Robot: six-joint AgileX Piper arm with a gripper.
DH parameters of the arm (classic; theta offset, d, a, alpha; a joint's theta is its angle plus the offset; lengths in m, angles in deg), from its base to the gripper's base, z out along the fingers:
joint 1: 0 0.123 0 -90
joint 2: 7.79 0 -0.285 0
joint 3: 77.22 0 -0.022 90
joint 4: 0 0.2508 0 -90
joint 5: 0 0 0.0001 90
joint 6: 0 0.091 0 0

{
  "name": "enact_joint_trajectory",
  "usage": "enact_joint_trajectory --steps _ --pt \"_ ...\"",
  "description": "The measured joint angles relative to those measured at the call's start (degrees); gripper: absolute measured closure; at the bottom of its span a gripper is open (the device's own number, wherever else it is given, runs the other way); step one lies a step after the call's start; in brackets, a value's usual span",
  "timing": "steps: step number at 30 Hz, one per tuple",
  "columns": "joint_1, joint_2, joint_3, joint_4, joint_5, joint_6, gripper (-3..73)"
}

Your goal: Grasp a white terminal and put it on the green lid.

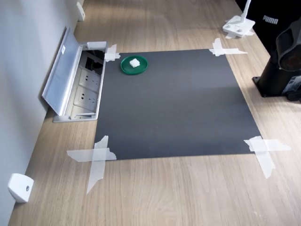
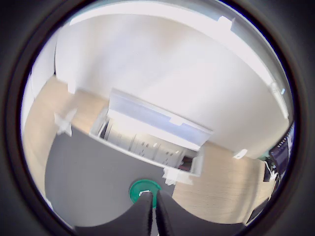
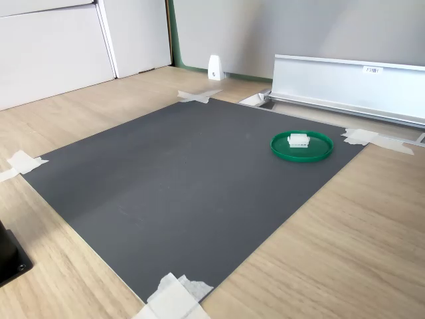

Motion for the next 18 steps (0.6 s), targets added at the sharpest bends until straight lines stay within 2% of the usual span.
enact_joint_trajectory --steps 3,6,11,14,18 --pt "0.0 -7.9 8.0 0.3 -7.3 6.7 70.0" --pt "0.0 -16.1 16.8 0.4 -15.6 17.8 70.0" --pt "0.0 -27.7 29.3 -1.2 -21.7 33.8 70.0" --pt "0.0 -33.1 37.4 -4.0 -24.5 37.3 70.2" --pt "0.0 -40.2 46.8 -9.2 -28.9 38.6 70.2"
